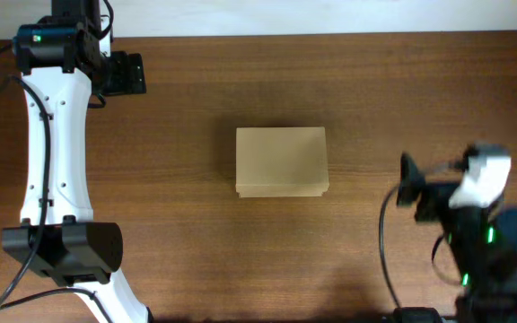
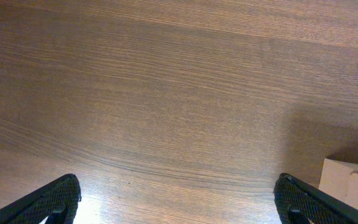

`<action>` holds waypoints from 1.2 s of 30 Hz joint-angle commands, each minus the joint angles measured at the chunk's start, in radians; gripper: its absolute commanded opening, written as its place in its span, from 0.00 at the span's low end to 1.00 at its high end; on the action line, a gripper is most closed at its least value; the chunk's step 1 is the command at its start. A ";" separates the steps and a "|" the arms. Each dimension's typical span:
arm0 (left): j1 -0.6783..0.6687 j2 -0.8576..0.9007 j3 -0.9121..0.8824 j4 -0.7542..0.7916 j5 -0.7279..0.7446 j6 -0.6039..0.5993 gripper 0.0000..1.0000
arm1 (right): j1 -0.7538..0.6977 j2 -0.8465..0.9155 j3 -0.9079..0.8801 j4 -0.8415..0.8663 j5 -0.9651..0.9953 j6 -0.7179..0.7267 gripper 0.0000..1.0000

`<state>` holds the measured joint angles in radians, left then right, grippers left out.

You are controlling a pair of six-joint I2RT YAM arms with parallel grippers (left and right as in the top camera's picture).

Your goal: Pack container

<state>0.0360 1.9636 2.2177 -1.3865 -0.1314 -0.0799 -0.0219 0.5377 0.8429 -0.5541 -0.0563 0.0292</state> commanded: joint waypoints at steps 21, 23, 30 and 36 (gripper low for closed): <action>0.004 0.001 -0.001 0.002 0.004 -0.006 1.00 | -0.024 -0.533 -0.578 0.176 0.049 0.002 0.99; 0.004 0.001 -0.001 0.002 0.004 -0.006 1.00 | -0.034 -0.533 -0.585 0.176 0.058 0.002 0.99; 0.004 0.001 -0.001 0.002 0.004 -0.006 1.00 | -0.039 -0.533 -0.636 0.177 0.058 0.002 0.99; 0.004 0.001 -0.001 0.002 0.004 -0.006 0.99 | -0.039 -0.533 -0.668 0.176 0.058 0.002 0.99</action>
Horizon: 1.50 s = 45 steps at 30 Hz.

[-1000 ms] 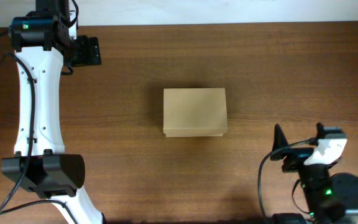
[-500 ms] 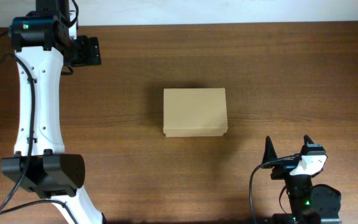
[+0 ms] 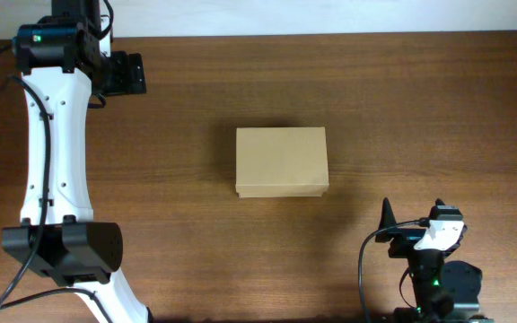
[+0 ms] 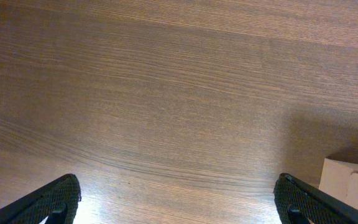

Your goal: Pack container

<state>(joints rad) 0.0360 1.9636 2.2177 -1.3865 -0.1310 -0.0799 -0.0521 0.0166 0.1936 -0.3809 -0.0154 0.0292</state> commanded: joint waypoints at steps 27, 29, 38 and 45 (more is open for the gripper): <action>0.004 0.001 -0.001 0.002 0.003 -0.006 1.00 | -0.008 -0.011 -0.082 0.004 0.017 0.002 0.99; 0.004 0.001 -0.001 0.002 0.003 -0.006 1.00 | -0.008 -0.011 -0.082 0.004 0.017 0.002 0.99; 0.003 -0.071 -0.005 0.002 0.003 -0.006 1.00 | -0.008 -0.011 -0.082 0.004 0.017 0.002 0.99; 0.003 -0.332 -0.135 0.054 0.034 -0.003 1.00 | -0.008 -0.011 -0.082 0.004 0.017 0.002 0.99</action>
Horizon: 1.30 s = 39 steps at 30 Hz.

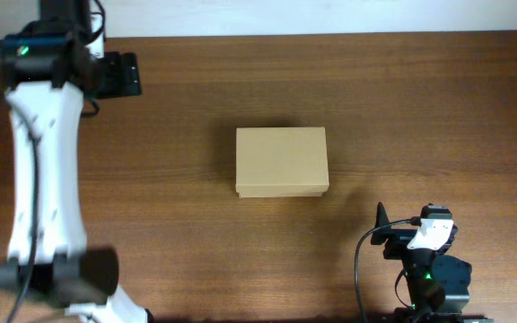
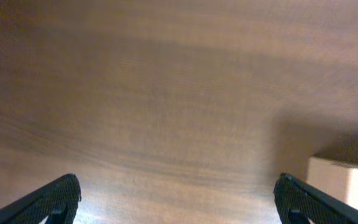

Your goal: Pack container

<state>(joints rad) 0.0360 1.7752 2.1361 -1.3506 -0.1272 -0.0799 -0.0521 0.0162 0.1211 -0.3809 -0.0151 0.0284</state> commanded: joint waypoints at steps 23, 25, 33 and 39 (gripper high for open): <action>0.008 -1.407 -1.617 0.822 0.236 -0.002 1.00 | -0.008 -0.011 -0.009 0.004 0.016 0.003 0.99; 0.009 -1.466 -1.687 0.836 0.236 -0.003 1.00 | -0.008 -0.011 -0.009 0.004 0.016 0.003 0.99; 0.009 -1.647 -1.882 0.891 0.263 -0.003 1.00 | -0.008 -0.011 -0.009 0.004 0.016 0.003 0.99; 0.008 -1.772 -1.973 0.891 0.264 -0.003 1.00 | -0.008 -0.011 -0.009 0.004 0.016 0.003 0.99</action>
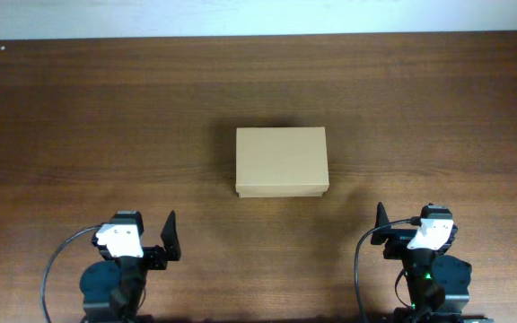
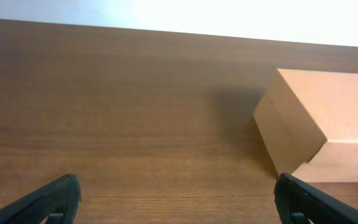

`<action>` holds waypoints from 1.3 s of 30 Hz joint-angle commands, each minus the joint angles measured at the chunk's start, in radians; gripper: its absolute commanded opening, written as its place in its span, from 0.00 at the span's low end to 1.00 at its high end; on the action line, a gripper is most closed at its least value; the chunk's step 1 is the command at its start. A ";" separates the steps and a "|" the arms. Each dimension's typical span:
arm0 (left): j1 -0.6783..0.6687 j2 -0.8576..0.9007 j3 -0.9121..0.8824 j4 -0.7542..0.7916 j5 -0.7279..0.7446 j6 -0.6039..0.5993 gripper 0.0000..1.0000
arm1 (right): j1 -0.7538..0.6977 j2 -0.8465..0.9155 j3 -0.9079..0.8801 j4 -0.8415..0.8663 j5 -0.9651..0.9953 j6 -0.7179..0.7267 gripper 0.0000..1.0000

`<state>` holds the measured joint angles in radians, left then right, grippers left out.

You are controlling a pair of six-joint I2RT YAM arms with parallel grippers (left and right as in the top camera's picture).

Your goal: Pack container

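A closed tan cardboard box [image 1: 282, 161] sits in the middle of the wooden table [image 1: 420, 90]; the left wrist view shows the box [image 2: 319, 130] ahead and to the right. My left gripper [image 1: 169, 238] rests folded back at the front left edge, well short of the box. In its own view the left gripper [image 2: 178, 191] is open wide over bare wood, with nothing between its fingers [image 2: 58, 194]. Folded at the front right edge, my right gripper [image 1: 381, 218] shows only as a dark fin, so its jaws cannot be read.
A pale wall strip [image 1: 258, 16] borders the table's far edge. Both arm bases and their cables [image 1: 366, 269] sit at the front edge. Bare wood surrounds the box on all sides.
My left arm was stretched out with its gripper at the far left corner of the table; it is now folded at the front left edge, still open. The box and right arm have not moved.
First the left arm reached to the far left corner, open, while the right arm blurred at the right side. The right arm then sat folded at the front right. Later the left arm blurred, and now it is folded too. The box stayed closed and in place.
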<state>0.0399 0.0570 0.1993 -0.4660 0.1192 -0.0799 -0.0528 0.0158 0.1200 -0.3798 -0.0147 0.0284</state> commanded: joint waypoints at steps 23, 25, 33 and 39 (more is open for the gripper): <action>0.004 -0.052 -0.060 0.006 0.019 -0.002 0.99 | -0.007 -0.010 -0.008 0.003 0.016 0.003 0.99; 0.004 -0.052 -0.060 0.006 0.019 -0.003 0.99 | -0.007 -0.010 -0.008 0.003 0.016 0.003 0.99; 0.004 -0.052 -0.060 0.006 0.019 -0.003 1.00 | -0.007 -0.010 -0.008 0.003 0.016 0.003 0.99; 0.004 -0.052 -0.060 0.006 0.019 -0.003 0.99 | -0.007 -0.010 -0.008 0.003 0.016 0.003 0.99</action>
<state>0.0399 0.0166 0.1505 -0.4660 0.1242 -0.0799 -0.0528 0.0158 0.1200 -0.3801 -0.0147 0.0284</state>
